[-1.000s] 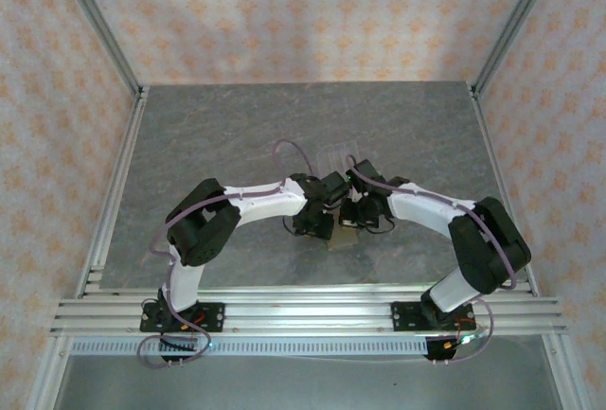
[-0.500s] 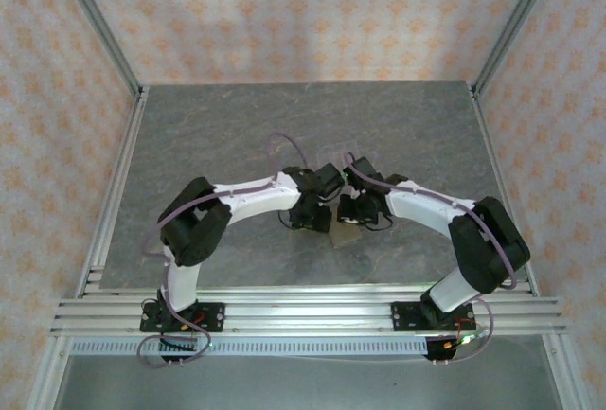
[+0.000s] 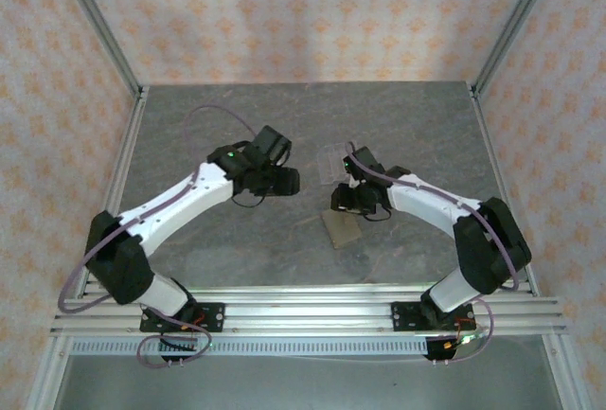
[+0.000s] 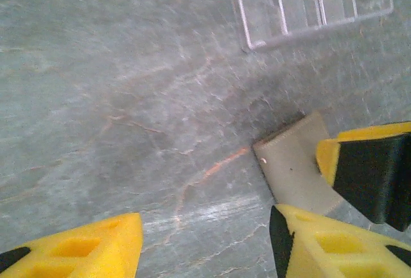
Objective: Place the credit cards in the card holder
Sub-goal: Reset both arms
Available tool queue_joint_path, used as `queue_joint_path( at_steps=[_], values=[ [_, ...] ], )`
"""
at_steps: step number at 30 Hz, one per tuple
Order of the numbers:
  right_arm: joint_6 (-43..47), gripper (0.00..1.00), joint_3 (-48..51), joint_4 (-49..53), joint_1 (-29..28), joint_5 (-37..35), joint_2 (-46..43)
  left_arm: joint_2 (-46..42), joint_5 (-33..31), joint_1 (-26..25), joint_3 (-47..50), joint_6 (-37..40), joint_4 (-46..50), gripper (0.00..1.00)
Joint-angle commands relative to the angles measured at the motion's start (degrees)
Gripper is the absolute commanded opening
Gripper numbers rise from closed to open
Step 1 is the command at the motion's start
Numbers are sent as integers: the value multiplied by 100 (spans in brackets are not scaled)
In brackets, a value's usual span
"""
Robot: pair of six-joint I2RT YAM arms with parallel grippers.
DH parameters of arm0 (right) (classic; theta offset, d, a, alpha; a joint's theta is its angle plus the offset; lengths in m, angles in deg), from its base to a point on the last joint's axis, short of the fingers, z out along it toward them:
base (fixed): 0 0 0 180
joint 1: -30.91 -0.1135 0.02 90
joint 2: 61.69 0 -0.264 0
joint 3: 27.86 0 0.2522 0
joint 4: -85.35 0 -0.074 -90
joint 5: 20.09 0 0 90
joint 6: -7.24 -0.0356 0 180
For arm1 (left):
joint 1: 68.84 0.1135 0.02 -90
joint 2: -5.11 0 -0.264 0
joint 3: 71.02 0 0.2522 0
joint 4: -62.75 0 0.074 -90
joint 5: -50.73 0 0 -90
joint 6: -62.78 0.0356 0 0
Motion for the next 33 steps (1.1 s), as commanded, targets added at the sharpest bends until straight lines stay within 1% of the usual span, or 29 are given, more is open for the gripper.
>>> queue_joint_path(
  at_steps=[1, 2, 5, 8, 9, 11, 12, 13, 15, 17, 19, 20, 22, 25, 28, 30, 33],
  values=[
    [134, 45, -222, -4, 69, -304, -335, -527, -452, 177, 52, 69, 117, 62],
    [156, 48, -241, -21, 94, -333, -400, -652, -537, 211, 51, 47, 118, 64],
    [264, 57, -315, -83, 172, -505, -665, -1088, -804, 246, 101, -26, -15, 78],
    [351, 69, -334, -121, 208, -955, -986, -1543, -1356, 250, 303, -225, -200, 96],
    [378, 72, -318, -149, 226, -1084, -1098, -1699, -1562, 253, 398, -279, -272, 100],
    [455, 84, -296, -180, 237, -1404, -1301, -1951, -1970, 255, 575, -368, -367, 100],
    [485, 95, -277, -175, 245, -1622, -1396, -2061, -2207, 255, 663, -420, -422, 100],
    [527, 99, -244, -204, 249, -1802, -1499, -2148, -2441, 255, 736, -456, -446, 100],
    [627, 99, -161, -259, 263, -2069, -1675, -2245, -2906, 255, 833, -514, -447, 100],
    [686, 99, -86, -274, 272, -2487, -1829, -2332, -3344, 254, 977, -543, -564, 100],
    [774, 99, 9, -314, 271, -2978, -1932, -2469, -3935, 255, 1231, -845, -755, 100],
    [783, 99, 78, -351, 272, -3260, -1936, -2540, -4370, 255, 1388, -1101, -838, 100],
    [868, 99, 201, -447, 279, -3623, -2186, -2659, -4978, 254, 1713, -1260, -1150, 100],
    [871, 99, 300, -505, 306, -4210, -2320, -2613, -5407, 255, 2020, -969, -1552, 100],
    [772, 99, 439, -594, 342, -4773, -2429, -2320, -6054, 254, 2024, -1126, -1423, 100],
    [812, 99, 629, -823, 350, -5030, -2561, -2107, -6243, 250, 2091, -589, -1696, 100],
    [953, 99, 922, -1180, 413, -5138, -2791, -1810, -6466, 255, 2246, 104, -2179, 100]
  ],
)
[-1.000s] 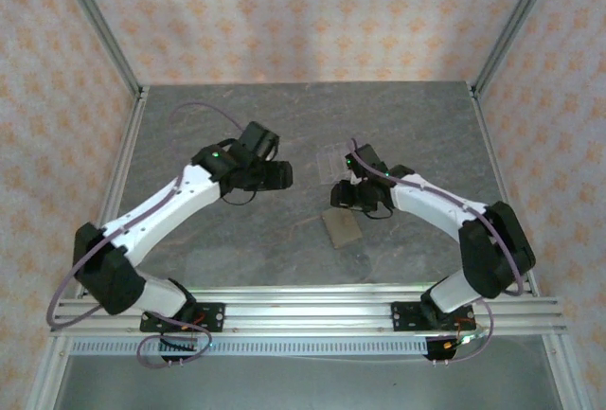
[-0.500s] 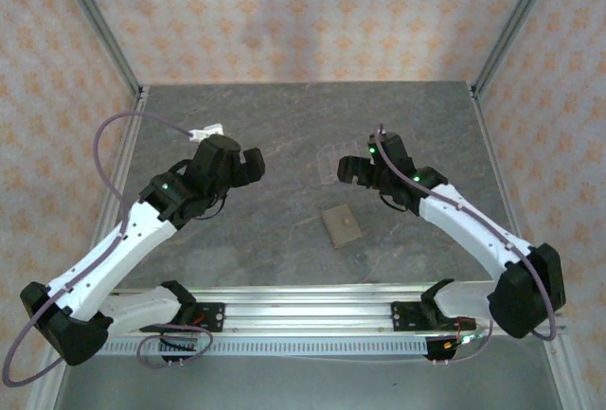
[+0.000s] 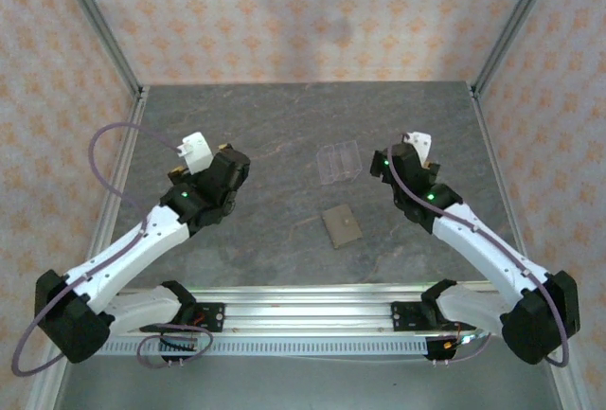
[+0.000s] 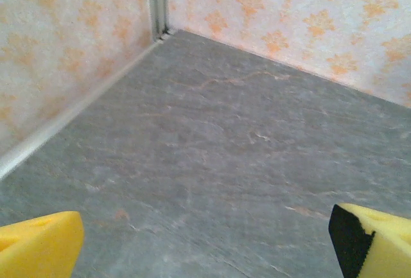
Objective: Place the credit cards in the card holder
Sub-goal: Reset both arms
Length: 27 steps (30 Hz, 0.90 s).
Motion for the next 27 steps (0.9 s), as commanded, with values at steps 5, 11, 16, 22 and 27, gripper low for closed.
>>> queue_joint_path(
  at_steps=[5, 11, 16, 22, 27],
  values=[
    [356, 99, 749, -1078, 439, -262, -599, 267, -665, 10, 637, 1561, -1700, 99],
    [147, 100, 1228, -1403, 1250, 564, -1011, -696, 951, 27, 1627, 2521, -3533, 99],
    [155, 99, 1911, -2400, 1573, 664, -1199, -836, 990, 210, 1615, 2983, -3221, 100],
    [147, 99, 2135, -2883, 1787, 337, -938, -933, 536, 493, 2138, 3019, -4306, 99],
    [570, 99, 3072, -4917, 1796, 165, -791, -775, 291, 1162, 2527, 2587, -4318, 99]
  ],
)
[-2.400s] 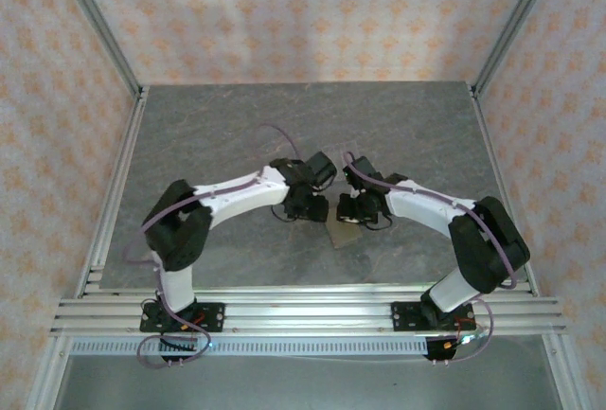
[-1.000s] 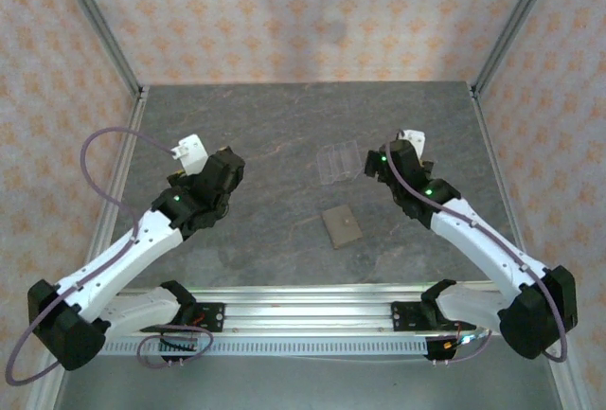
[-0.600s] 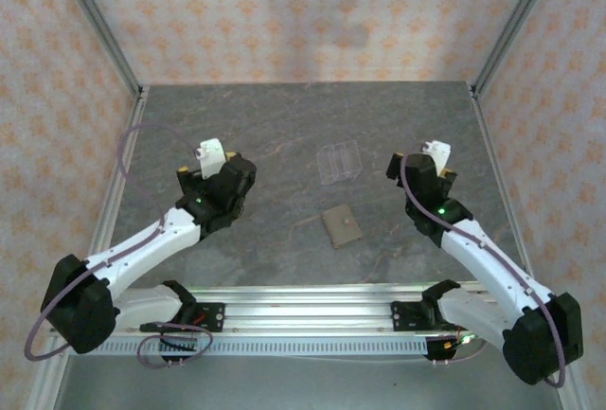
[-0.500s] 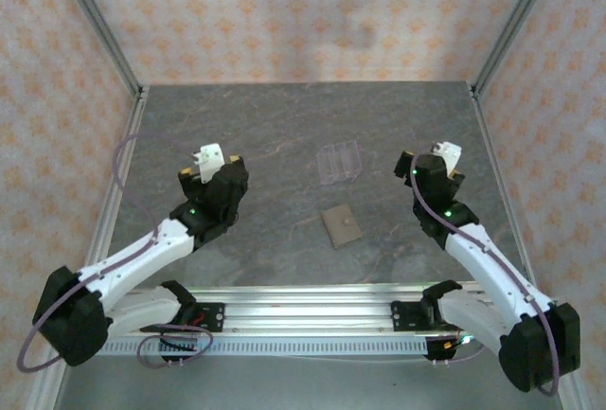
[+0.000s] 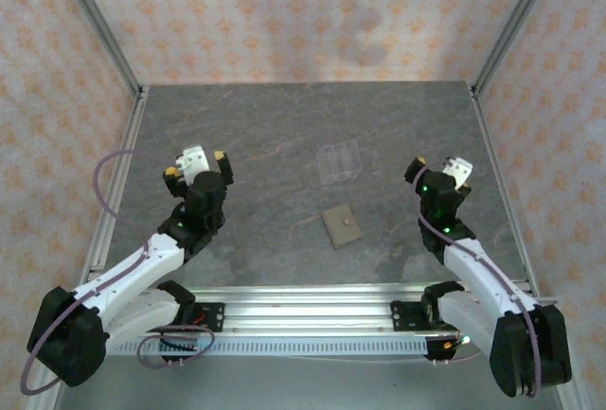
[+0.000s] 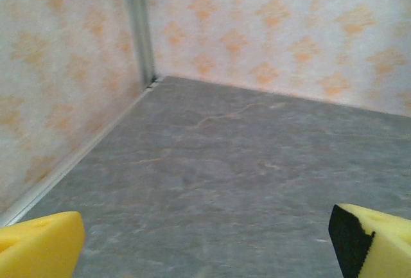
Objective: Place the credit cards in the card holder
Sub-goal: Reset both arms
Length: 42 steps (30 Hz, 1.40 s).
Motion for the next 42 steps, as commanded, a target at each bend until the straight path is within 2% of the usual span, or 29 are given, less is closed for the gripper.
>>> queue_joint_path(
  at_steps=[1, 2, 5, 8, 10, 13, 16, 18, 20, 21, 23, 24, 25, 26, 28, 33, 35, 38, 41, 42],
  values=[
    [377, 99, 532, -1721, 30, -343, 161, 211, 71, 547, 71, -287, -86, 100],
    [480, 99, 601, -1898, 30, -436, 223, 367, 235, 672, 74, -302, -101, 99],
    [668, 99, 514, -1725, 30, -573, 249, 628, 180, 718, 238, -14, -630, 100],
    [874, 99, 509, -1709, 30, -768, 204, 756, 109, 810, 301, 667, -1092, 100],
    [1118, 99, 494, -1632, 30, -891, 163, 985, 413, 1011, 414, 931, -1466, 100],
    [1332, 99, 522, -1761, 30, -1105, 370, 1554, 647, 1270, 658, 871, -2160, 100],
    [1666, 99, 612, -2366, 30, -1275, 963, 2063, 1021, 1346, 782, 1169, -2937, 100],
    [1768, 99, 833, -3412, 60, -1441, 1539, 2639, 1481, 1567, 913, 1206, -3803, 100],
    [1958, 99, 916, -4430, 113, -1353, 2296, 2581, 1794, 1652, 712, 1121, -3190, 99],
    [2158, 99, 773, -4448, 29, -1399, 2489, 2640, 1891, 1728, 830, 1121, -3539, 100],
    [2294, 99, 360, -3292, 55, -737, 2368, 2943, 1882, 1749, 926, 1118, -4008, 100],
    [2300, 100, 203, -2967, 135, -456, 2401, 3050, 1939, 1777, 860, 1154, -3918, 100],
    [2297, 100, 162, -2955, 149, -464, 2451, 2918, 2010, 1784, 643, 1059, -3258, 100],
    [2282, 100, 142, -3002, 160, -511, 2508, 3004, 2062, 1845, 622, 1073, -3485, 100],
    [2259, 100, 107, -2878, 191, -414, 2487, 2930, 2196, 1907, 565, 1000, -3184, 100],
    [2268, 100, -65, -2512, 217, 323, 2514, 2955, 2457, 2073, 517, 912, -3144, 100],
    [1839, 100, 8, -2858, 237, 453, 2570, 2947, 2453, 2077, 514, 918, -3110, 100],
    [1880, 99, 192, -3278, 241, 453, 2702, 2961, 2447, 2073, 530, 919, -3165, 100],
    [1962, 100, 613, -5698, 355, 401, 4033, 2953, 2455, 2073, 525, 922, -3145, 100],
    [1934, 100, 595, -5633, 343, 313, 3986, 2953, 2449, 2073, 530, 926, -3162, 100]
  ],
)
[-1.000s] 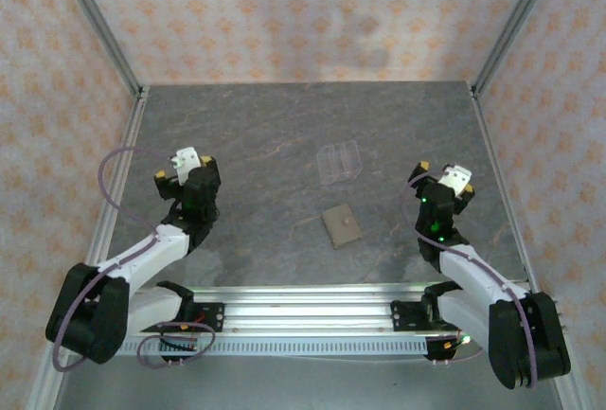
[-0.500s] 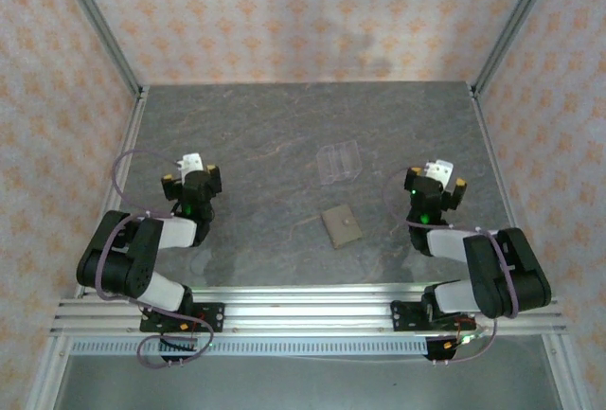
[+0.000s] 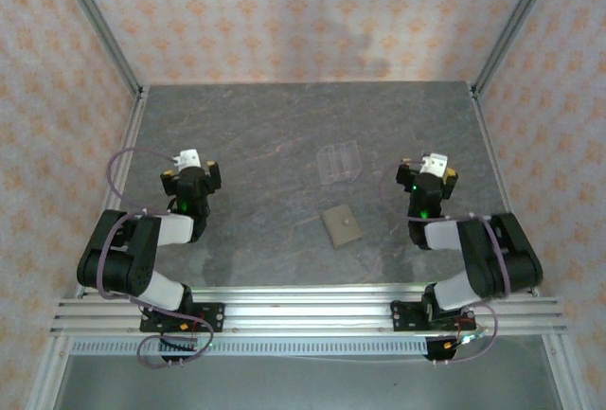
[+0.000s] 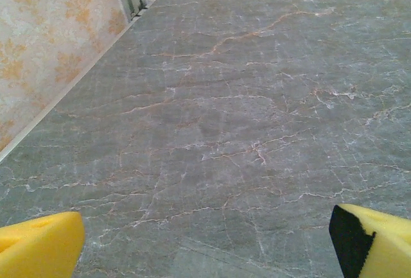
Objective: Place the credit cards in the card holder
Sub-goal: Reset both arms
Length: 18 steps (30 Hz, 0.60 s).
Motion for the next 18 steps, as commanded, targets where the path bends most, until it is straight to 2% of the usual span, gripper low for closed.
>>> queue_joint_path(
  at_steps=[1, 2, 4, 6, 8, 18],
  values=[
    [-280, 100, 21, -265, 109, 26, 64, -6, 10, 25, -89, -41, -5, 100],
    [-436, 100, -310, 721, 292, 358, -114, -6, 10, 27, -92, -46, -6, 100],
    [-550, 100, -504, 642, 562, 856, 166, -8, 10, 24, -93, -42, -9, 100],
    [-594, 100, -558, 1087, 590, 891, -18, -6, 18, 16, -90, -45, -12, 99],
    [-589, 99, -356, 473, 575, 728, 88, -6, 10, 16, -92, -44, -8, 100],
    [-673, 99, -427, 681, 571, 518, 61, -7, 17, 16, -101, -44, -4, 99]
  ],
)
